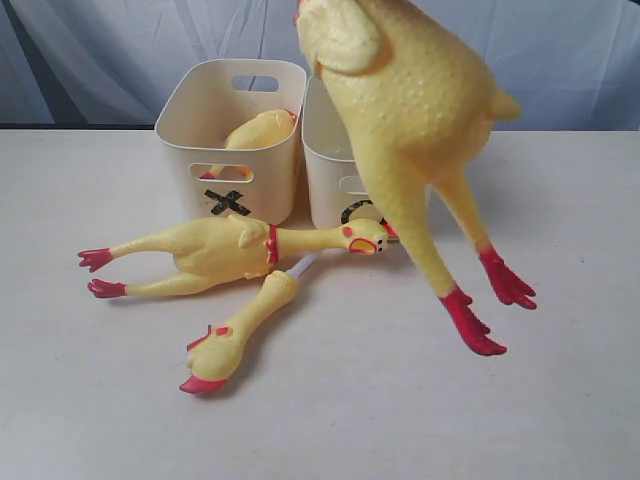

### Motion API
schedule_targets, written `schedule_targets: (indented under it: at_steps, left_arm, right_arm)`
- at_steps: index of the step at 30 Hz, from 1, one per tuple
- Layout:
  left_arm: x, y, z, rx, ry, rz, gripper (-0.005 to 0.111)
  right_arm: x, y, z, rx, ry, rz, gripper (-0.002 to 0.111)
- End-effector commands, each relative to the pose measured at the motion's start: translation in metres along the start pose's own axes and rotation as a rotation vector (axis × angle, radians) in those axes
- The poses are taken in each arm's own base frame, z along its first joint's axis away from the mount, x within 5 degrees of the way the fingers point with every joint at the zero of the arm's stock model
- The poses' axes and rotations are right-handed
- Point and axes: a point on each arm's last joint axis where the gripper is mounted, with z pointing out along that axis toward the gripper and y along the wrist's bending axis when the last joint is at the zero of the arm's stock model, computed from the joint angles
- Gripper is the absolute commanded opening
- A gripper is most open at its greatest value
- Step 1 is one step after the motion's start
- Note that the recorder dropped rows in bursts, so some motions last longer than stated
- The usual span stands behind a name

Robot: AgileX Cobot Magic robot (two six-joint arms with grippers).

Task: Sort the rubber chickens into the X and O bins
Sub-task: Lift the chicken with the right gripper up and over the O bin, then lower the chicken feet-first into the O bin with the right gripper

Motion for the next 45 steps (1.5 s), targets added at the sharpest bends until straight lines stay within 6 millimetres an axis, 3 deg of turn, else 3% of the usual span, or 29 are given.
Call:
schedule_targets:
  at_steps: [1, 7, 13, 19, 23, 27, 30, 34, 39, 45]
  left_arm:
    - [-0.004, 0.001, -0.001, -0.011, -0.065, -0.003, 0.0]
    - [-0.005, 0.002, -0.002, -0.027, -0.076, 0.005, 0.0]
    - [-0.005, 0.003, -0.002, -0.04, -0.08, 0.012, 0.0]
    - [-0.007, 0.005, -0.002, -0.057, -0.099, 0.019, 0.0]
    - [-0.01, 0.005, -0.002, -0.06, -0.13, 0.019, 0.0]
    - [-0.01, 0.005, -0.002, -0.061, -0.134, 0.019, 0.0]
    - [-0.012, 0.006, -0.003, -0.066, -0.153, 0.021, 0.0]
    - [-0.014, 0.007, -0.003, -0.083, -0.178, 0.032, 0.0]
    - [-0.015, 0.008, -0.003, -0.098, -0.179, 0.041, 0.0]
    - [-0.013, 0.008, -0.003, -0.096, -0.167, 0.041, 0.0]
  right_arm:
    - [-0.004, -0.001, -0.005, -0.002, -0.031, 0.014, -0.001]
    - [-0.002, 0.0, -0.01, -0.006, 0.01, 0.022, -0.001]
    - [-0.015, -0.004, -0.043, 0.009, -0.079, 0.081, -0.001]
    - [-0.038, -0.038, -0.101, 0.139, -0.304, 0.179, -0.001]
    - [-0.053, -0.071, -0.111, 0.229, -0.51, 0.303, -0.001]
    - [-0.061, -0.106, -0.093, 0.299, -0.671, 0.326, -0.001]
    - [-0.057, -0.137, -0.061, 0.338, -0.744, 0.358, -0.001]
    - [-0.047, -0.161, -0.023, 0.357, -0.806, 0.385, -0.001]
    - [-0.017, -0.193, 0.037, 0.397, -0.829, 0.379, -0.001]
    - [0.008, -0.218, 0.081, 0.427, -0.772, 0.393, -0.001]
